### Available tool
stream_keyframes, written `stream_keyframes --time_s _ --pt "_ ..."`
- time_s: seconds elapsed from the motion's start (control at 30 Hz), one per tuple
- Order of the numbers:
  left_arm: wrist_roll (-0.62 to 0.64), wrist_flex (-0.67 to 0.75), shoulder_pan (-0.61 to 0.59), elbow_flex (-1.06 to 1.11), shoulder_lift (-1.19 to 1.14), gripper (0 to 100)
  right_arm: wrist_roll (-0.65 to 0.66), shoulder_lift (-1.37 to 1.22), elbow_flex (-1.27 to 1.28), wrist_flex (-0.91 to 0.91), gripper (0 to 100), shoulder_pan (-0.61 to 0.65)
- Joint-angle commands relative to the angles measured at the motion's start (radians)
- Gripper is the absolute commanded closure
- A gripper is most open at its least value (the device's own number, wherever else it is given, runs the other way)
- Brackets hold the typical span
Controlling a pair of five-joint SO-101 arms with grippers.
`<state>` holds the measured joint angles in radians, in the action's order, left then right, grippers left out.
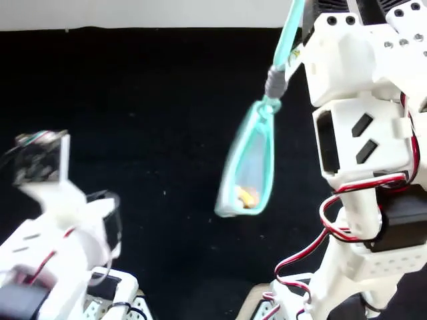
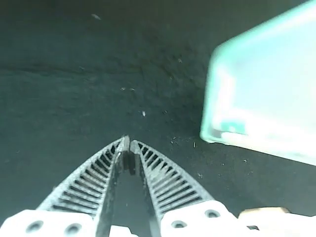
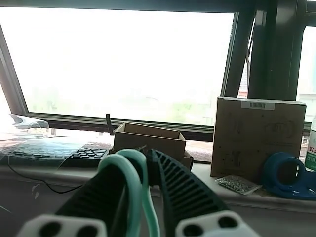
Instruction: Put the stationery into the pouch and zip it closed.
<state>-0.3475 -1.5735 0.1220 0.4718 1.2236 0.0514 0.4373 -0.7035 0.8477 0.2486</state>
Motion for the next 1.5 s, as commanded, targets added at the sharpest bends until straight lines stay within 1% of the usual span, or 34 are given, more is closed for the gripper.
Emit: stream_keyframes --time_s 0.0,0.1,0.23,0.4,0.63,0.73,0.87,0.97,1.1,1.3,1.4,1.47 --pt "0.012 0.172 0.087 0.188 -0.01 99 0.005 0.001 -0.047 0.004 99.3 0.007" --pt "0.08 0.305 0.13 0.277 -0.01 99 0.005 0.001 -0.045 0.008 99.3 0.047" --pt "0.084 0.439 0.145 0.349 -0.01 99 0.005 -0.002 -0.045 0.07 99.3 0.15" --pt "0.086 0.454 0.148 0.332 -0.01 99 0.005 -0.002 -0.042 0.127 99.3 0.226" --pt "0.086 0.456 0.137 0.283 -0.01 99 0.005 0.001 0.059 0.153 99.3 0.328" --pt "0.086 0.46 0.081 0.209 -0.01 99 0.005 0.001 0.067 0.154 99.3 0.372" --pt "0.086 0.454 -0.001 0.117 -0.01 99 0.005 0.001 0.068 0.154 99.3 0.384" --pt "0.084 0.453 -0.033 0.11 -0.01 99 0.008 -0.001 0.068 0.159 99.3 0.383" --pt "0.084 0.465 -0.084 0.107 -0.018 99 0.009 0.004 0.068 0.246 99.3 0.384" --pt "0.084 0.666 -0.245 0.125 -0.019 99 0.012 0.007 0.067 0.282 99.3 0.384" --pt "0.084 0.802 -0.334 0.179 -0.019 99 0.012 0.008 0.065 0.305 99.3 0.384" --pt "0.084 0.896 -0.367 0.242 -0.021 99 0.012 0.008 0.061 0.321 99.3 0.384"
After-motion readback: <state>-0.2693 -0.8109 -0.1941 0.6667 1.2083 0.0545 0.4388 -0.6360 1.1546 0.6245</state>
